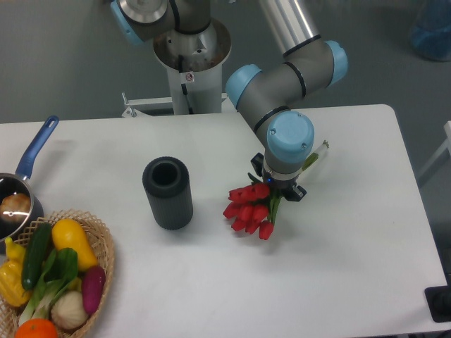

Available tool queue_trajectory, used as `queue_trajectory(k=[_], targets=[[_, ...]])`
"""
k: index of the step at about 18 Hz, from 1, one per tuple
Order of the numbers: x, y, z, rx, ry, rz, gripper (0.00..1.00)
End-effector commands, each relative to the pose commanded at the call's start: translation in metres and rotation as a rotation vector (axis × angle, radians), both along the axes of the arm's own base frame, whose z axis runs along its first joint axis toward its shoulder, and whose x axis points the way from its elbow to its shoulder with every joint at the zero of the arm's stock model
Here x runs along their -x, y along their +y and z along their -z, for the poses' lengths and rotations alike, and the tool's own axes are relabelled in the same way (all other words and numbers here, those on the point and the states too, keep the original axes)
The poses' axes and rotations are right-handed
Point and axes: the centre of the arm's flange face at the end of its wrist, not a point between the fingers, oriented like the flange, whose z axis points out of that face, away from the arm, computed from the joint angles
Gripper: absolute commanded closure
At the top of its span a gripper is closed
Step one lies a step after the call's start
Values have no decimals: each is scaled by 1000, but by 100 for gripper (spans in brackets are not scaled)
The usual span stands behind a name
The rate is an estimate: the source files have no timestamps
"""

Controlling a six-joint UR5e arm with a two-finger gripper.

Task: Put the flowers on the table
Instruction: 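Lower the held tulips onto the table beside the black vase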

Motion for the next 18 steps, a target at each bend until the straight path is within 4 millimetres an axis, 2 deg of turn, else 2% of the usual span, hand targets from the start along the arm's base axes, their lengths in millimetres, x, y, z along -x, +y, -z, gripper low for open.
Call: queue_trajectory(k=[13,18], targets=[[4,3,10,7,-10,2,55],[8,5,13,2,0,0,51]])
